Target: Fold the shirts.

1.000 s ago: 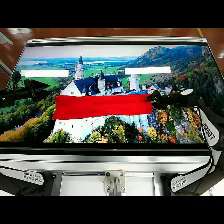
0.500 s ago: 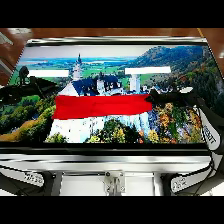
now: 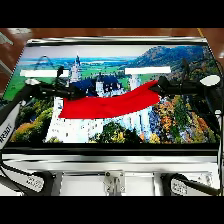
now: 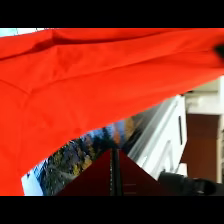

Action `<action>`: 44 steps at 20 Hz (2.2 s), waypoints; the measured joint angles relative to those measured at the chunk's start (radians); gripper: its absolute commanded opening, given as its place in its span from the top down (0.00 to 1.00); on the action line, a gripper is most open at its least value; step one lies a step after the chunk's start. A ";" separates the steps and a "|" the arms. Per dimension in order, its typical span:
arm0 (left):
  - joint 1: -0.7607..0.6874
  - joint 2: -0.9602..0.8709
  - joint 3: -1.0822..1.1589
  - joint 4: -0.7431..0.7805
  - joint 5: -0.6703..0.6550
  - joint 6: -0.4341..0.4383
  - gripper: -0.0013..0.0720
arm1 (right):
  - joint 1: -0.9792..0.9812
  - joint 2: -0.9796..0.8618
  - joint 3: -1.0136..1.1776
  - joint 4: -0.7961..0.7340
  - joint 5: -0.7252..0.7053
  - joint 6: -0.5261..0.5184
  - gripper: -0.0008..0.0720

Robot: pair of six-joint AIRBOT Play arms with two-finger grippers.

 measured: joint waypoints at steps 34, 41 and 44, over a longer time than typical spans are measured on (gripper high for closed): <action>0.457 0.615 -0.003 -0.195 0.062 -0.075 0.93 | 0.814 -0.201 0.000 0.064 -0.730 0.256 0.89; 0.507 0.718 -0.003 -0.154 -0.023 -0.076 0.93 | 0.880 -0.334 0.001 0.283 -0.904 0.228 0.22; 0.492 0.720 -0.003 -0.120 -0.032 -0.076 0.93 | 0.813 -0.274 0.001 0.272 -0.910 0.170 0.22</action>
